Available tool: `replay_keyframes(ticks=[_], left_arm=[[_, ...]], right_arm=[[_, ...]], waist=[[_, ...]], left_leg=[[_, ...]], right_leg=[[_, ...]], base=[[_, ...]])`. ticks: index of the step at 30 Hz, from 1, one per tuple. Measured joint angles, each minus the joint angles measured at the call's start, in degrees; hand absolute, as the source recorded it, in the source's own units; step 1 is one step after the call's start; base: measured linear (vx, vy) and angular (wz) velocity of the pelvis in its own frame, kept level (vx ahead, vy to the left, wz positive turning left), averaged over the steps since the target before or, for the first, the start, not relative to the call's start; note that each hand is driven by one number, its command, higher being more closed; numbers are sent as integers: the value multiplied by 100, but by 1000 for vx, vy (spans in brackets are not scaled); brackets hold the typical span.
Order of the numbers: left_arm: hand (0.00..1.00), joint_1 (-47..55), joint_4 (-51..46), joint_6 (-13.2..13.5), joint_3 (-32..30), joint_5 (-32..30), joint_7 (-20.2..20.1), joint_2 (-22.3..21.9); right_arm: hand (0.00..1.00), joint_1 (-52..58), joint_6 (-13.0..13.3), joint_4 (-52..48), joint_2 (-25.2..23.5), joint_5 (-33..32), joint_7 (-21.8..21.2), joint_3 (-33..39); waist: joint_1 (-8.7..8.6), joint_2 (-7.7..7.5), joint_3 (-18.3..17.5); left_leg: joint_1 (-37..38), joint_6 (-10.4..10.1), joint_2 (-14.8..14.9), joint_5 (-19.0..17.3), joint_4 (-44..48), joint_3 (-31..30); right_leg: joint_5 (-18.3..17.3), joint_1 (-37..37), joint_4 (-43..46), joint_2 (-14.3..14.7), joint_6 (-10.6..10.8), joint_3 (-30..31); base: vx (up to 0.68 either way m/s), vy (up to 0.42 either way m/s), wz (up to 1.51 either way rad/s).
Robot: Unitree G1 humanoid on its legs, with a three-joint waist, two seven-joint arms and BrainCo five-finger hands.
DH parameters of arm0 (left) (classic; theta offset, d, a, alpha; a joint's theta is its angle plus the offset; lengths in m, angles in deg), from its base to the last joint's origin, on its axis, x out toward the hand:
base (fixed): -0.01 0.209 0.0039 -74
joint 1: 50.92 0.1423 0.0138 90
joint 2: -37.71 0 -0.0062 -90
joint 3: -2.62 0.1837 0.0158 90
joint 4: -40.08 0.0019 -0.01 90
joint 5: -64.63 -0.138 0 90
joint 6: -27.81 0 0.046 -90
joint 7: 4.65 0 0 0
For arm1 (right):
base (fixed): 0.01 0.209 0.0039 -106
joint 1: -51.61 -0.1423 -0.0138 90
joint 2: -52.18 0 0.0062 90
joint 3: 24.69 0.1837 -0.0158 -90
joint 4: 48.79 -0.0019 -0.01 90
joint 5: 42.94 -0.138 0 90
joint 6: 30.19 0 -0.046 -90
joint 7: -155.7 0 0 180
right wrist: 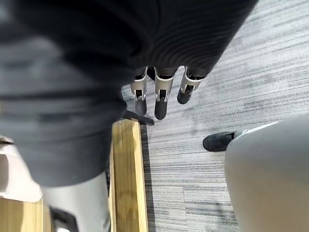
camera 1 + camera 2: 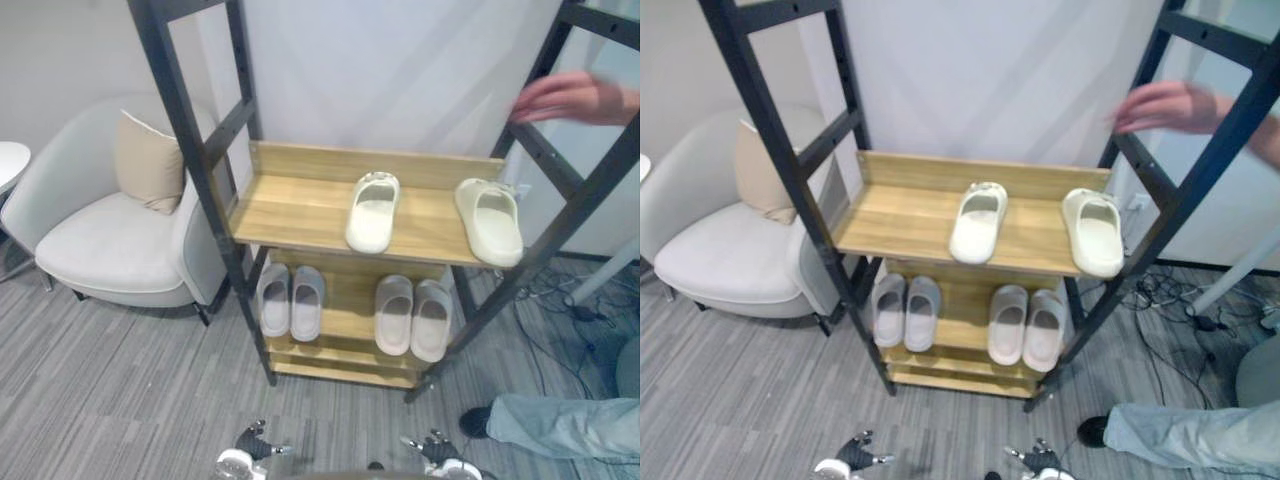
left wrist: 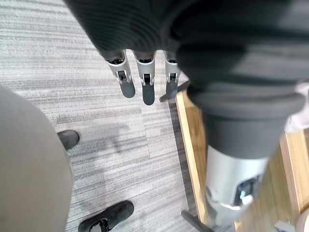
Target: Organize the slippers on the shoe rack
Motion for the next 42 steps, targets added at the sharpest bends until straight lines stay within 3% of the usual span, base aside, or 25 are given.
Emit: replay_keyframes(ticks=[5,7,10,13,17,25,31,42], left_arm=[[0,-125,-361,26,1372,4,-34,35],[0,-231,-882,106,2223,21,-164,15],[0,-355,-1677,126,3028,153,-401,-3],[0,-468,-2589,141,3653,500,-678,-14],[0,-766,-3492,298,4009,982,-915,-17],[0,-1463,-4656,349,3890,1595,-814,20],[0,-2085,-5467,504,3058,1771,-373,16],[0,-3148,-5251,511,1535,1397,620,31]], right_arm=[[0,1,8,-7,12,-1,0,-69],[0,2,14,-23,12,-3,0,-125],[0,19,18,-80,18,-8,1,-242],[0,18,53,-90,14,-15,3,-243],[0,12,76,-91,6,-16,6,-252],[0,-36,64,-85,-2,-9,15,-387],[0,-48,57,-89,8,-6,25,-454],[0,-55,-3,-125,7,-2,5,-433]], waist=[[-3,19,-3],[-4,19,-3],[-9,19,-26],[-22,48,-41],[-36,84,-133],[-83,83,-132],[-104,81,-131],[-117,57,-115]], left_leg=[[-1,-1,1,-1,0,-8],[-28,-1,1,-1,0,-8],[-104,-2,2,2,11,-18],[-128,-3,7,1,-4,-18],[-259,0,2,4,-4,-25],[-273,8,-14,0,-5,-53],[-278,8,-11,0,1,-48],[-303,12,-16,-4,-20,0]], right_leg=[[-2,-18,0,3,0,-8],[-2,-17,-1,1,0,-9],[2,-86,-1,-1,-3,-12],[-1,-117,-1,6,-5,-13],[1,-273,22,4,-7,-19],[3,-274,1,-11,-8,-64],[9,-278,-2,-11,-14,-66],[13,-348,-2,-14,-10,-42]], base=[[2,-7,0],[-51,-27,0],[-11,-6,0],[0,0,0],[23,-11,1],[0,-11,2],[-12,-9,0],[-3,-6,-2]])
